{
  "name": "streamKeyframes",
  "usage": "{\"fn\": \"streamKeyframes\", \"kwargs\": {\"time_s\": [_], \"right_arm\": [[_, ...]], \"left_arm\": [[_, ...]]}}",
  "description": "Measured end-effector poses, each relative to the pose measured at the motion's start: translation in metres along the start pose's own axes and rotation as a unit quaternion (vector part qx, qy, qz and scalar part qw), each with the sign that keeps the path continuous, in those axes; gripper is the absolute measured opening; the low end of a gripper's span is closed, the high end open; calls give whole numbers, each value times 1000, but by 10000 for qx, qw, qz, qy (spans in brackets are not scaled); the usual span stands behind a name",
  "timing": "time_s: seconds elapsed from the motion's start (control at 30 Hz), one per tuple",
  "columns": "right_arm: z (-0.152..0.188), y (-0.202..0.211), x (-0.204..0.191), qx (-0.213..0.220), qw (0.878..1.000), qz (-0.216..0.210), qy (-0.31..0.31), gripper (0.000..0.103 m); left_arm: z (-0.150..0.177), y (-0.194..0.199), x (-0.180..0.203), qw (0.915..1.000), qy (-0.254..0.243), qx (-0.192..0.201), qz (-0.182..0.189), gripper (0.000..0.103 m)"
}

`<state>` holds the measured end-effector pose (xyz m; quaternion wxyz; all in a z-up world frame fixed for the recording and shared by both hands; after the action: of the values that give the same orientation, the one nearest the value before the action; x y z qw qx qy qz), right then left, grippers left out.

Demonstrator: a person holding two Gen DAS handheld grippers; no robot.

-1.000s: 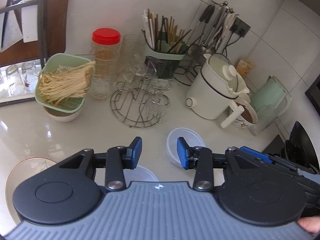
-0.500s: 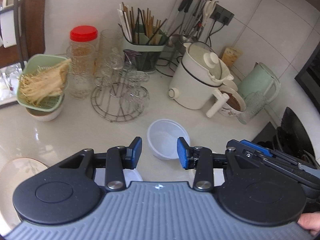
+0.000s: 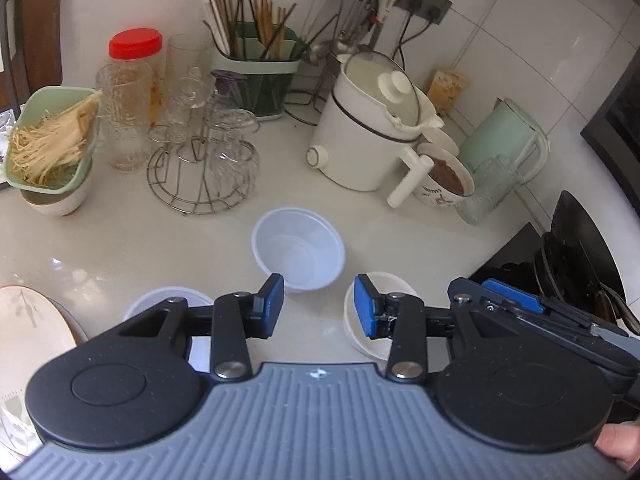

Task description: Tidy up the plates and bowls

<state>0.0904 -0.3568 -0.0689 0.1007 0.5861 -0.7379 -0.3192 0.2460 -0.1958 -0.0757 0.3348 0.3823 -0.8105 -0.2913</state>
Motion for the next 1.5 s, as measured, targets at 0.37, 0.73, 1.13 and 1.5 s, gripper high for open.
{"fn": "streamKeyframes", "kwargs": {"time_s": [0.37,0.73,1.13,1.5], "right_arm": [[15,9,42,-185,9998,-65,-22,72],[12,3,53,-109,9990,-381,-206,95],[3,-33,45,-282,9989,-141,-355,95],[-9,-75,34,-454,9980,-10,-448,94]], "left_arm": [[18,-8,36,9996,113,-18,-268,55],[11,-14,31,9979,79,-71,-634,68],[-24,-58,4,9967,-21,-417,-698,73],[-50,-103,-32,9974,8,-587,-428,73]]}}
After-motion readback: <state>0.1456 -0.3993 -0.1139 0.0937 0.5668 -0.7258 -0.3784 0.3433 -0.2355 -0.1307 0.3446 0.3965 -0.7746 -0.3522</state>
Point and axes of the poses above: each gripper's, at about its wrist camera, not at the fingertips, and y roughly against the way its jaws point, x to its right, z to its underside, the point moved 1 cm from there along -y, roughly the way its jaws point
